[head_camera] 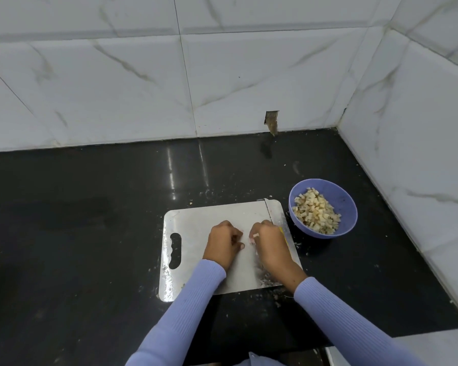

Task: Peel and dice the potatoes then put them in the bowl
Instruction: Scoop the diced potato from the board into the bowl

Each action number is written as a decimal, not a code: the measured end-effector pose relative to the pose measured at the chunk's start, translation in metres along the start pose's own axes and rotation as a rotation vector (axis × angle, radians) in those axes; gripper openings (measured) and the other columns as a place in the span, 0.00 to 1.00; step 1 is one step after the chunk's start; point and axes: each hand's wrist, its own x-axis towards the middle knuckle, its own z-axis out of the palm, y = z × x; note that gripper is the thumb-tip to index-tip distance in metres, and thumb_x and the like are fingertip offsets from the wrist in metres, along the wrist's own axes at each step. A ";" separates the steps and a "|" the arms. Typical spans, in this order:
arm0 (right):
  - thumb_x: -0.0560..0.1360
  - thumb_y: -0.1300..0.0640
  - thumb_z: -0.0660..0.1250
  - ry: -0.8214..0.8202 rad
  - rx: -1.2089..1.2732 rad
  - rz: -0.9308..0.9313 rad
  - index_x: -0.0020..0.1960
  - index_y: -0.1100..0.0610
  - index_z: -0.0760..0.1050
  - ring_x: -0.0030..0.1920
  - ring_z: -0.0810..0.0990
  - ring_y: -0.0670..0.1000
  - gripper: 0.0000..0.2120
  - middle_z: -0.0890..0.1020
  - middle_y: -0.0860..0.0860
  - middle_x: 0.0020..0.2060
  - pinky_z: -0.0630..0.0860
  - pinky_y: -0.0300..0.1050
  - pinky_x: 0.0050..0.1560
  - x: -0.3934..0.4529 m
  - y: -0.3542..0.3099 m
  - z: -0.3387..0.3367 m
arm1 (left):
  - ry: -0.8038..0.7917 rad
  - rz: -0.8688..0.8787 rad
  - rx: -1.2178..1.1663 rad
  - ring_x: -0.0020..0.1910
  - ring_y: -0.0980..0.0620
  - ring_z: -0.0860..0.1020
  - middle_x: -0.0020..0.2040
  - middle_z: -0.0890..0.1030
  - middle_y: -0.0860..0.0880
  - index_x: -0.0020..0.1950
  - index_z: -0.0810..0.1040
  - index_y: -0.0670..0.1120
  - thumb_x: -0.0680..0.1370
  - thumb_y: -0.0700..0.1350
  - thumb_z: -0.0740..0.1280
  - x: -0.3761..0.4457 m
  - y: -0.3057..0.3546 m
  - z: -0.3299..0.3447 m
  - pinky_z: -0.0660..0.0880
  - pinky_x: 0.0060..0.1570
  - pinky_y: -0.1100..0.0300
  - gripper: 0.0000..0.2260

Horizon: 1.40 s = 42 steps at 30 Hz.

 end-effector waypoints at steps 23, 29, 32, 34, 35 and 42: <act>0.77 0.65 0.61 -0.018 0.645 0.474 0.49 0.58 0.82 0.55 0.77 0.55 0.11 0.79 0.57 0.54 0.77 0.51 0.56 0.027 0.093 -0.146 | 0.148 0.084 -0.480 0.35 0.60 0.75 0.38 0.76 0.52 0.42 0.71 0.45 0.74 0.32 0.68 0.020 0.059 -0.011 0.71 0.37 0.71 0.10; 0.69 0.69 0.72 0.157 0.310 0.296 0.42 0.63 0.83 0.43 0.83 0.56 0.04 0.84 0.60 0.41 0.80 0.51 0.50 0.021 0.101 -0.161 | 0.035 0.177 -0.611 0.33 0.57 0.77 0.34 0.79 0.48 0.39 0.77 0.44 0.70 0.34 0.75 0.054 0.134 -0.012 0.74 0.35 0.70 0.08; 0.65 0.66 0.77 0.182 0.209 0.272 0.39 0.62 0.81 0.39 0.80 0.52 0.05 0.84 0.57 0.39 0.74 0.41 0.41 0.016 0.102 -0.163 | -0.015 0.178 -0.547 0.33 0.55 0.80 0.34 0.81 0.46 0.40 0.79 0.43 0.71 0.32 0.72 0.065 0.155 -0.003 0.77 0.38 0.66 0.07; 0.70 0.66 0.71 0.078 0.167 0.289 0.45 0.63 0.81 0.45 0.80 0.52 0.04 0.83 0.57 0.45 0.72 0.41 0.43 0.017 0.105 -0.161 | -0.072 0.164 -0.522 0.34 0.51 0.82 0.34 0.82 0.47 0.42 0.78 0.42 0.73 0.29 0.66 0.070 0.161 0.004 0.79 0.40 0.60 0.09; 0.73 0.65 0.68 0.018 0.176 0.298 0.48 0.64 0.81 0.47 0.80 0.54 0.06 0.83 0.57 0.47 0.72 0.43 0.44 0.018 0.105 -0.161 | -0.091 0.159 -0.507 0.35 0.49 0.82 0.33 0.82 0.47 0.42 0.78 0.42 0.73 0.29 0.65 0.072 0.163 0.007 0.79 0.40 0.58 0.09; 0.71 0.65 0.73 0.147 0.369 0.267 0.43 0.62 0.82 0.39 0.83 0.50 0.01 0.84 0.57 0.39 0.80 0.44 0.49 0.011 0.112 -0.161 | -0.099 0.241 -0.361 0.39 0.53 0.81 0.35 0.82 0.51 0.43 0.76 0.48 0.73 0.28 0.65 0.076 0.162 0.021 0.78 0.44 0.60 0.14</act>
